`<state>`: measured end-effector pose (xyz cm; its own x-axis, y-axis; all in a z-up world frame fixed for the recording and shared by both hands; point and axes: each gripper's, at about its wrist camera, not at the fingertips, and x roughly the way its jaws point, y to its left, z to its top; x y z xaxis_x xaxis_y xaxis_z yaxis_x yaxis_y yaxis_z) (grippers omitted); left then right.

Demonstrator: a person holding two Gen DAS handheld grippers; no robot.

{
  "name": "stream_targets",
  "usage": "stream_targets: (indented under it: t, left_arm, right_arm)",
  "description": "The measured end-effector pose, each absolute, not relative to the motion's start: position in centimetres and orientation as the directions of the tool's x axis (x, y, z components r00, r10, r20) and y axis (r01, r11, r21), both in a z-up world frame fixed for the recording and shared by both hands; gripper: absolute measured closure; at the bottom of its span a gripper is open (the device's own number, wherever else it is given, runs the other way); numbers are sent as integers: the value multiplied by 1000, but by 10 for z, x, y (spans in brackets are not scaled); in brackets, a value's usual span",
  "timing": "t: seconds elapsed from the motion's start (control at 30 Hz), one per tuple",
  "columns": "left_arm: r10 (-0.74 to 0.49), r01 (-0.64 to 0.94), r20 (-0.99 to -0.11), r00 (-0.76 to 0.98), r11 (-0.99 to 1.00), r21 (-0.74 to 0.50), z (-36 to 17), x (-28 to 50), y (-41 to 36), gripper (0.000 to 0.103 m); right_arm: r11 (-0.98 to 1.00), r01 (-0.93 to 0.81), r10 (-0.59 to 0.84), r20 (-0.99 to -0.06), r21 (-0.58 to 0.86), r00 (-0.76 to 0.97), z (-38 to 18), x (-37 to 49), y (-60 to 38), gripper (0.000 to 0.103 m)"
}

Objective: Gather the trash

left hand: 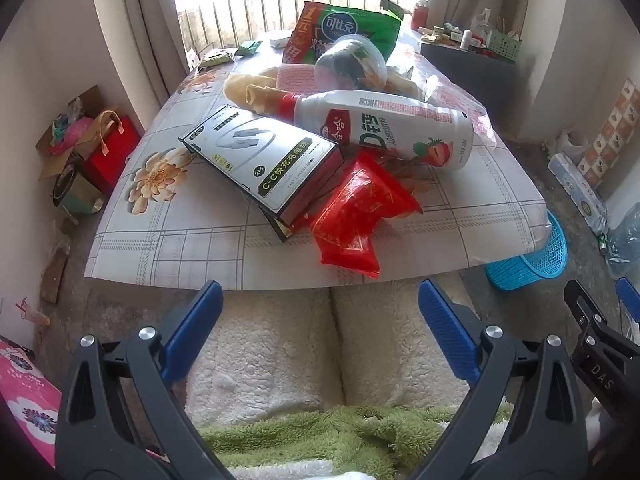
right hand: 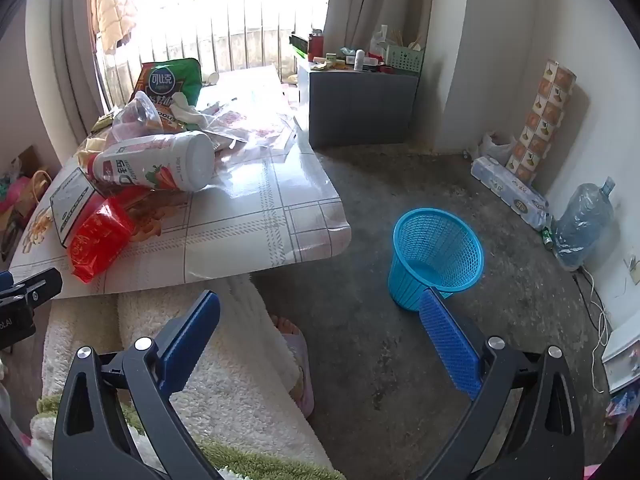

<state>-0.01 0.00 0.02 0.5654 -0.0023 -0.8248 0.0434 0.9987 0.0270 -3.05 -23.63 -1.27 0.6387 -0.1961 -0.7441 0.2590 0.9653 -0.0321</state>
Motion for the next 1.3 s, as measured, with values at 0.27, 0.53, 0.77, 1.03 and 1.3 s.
stream_targets:
  t: [0.27,0.53,0.77,1.03,1.3]
  left_arm:
    - [-7,48,-822,569,999,25,4,-1,-2,9]
    - [-10,50,-817,577,999,23,6,-5,-2,9]
    - [-10,49,-815,579,999,22,6,-5,-2,9]
    - [-9,49,-815,579,999,23,6,-6,-2,9]
    - [-5,44,-818,575,999,24,4,-5,0,9]
  right_arm:
    - [963,267,-204,-736,-33,645,-9,-32,-238,6]
    - [965,262,-201,-729,-31,654,-6,-36,-238,6]
    - [965,262,-202,-727,-32,656,-5,-36,-238,6]
    - [964,263,-200,-728,-28,656,-3,-36,-239,6]
    - [964,263,-198,-729,-26,655,-6,-35,-240,6]
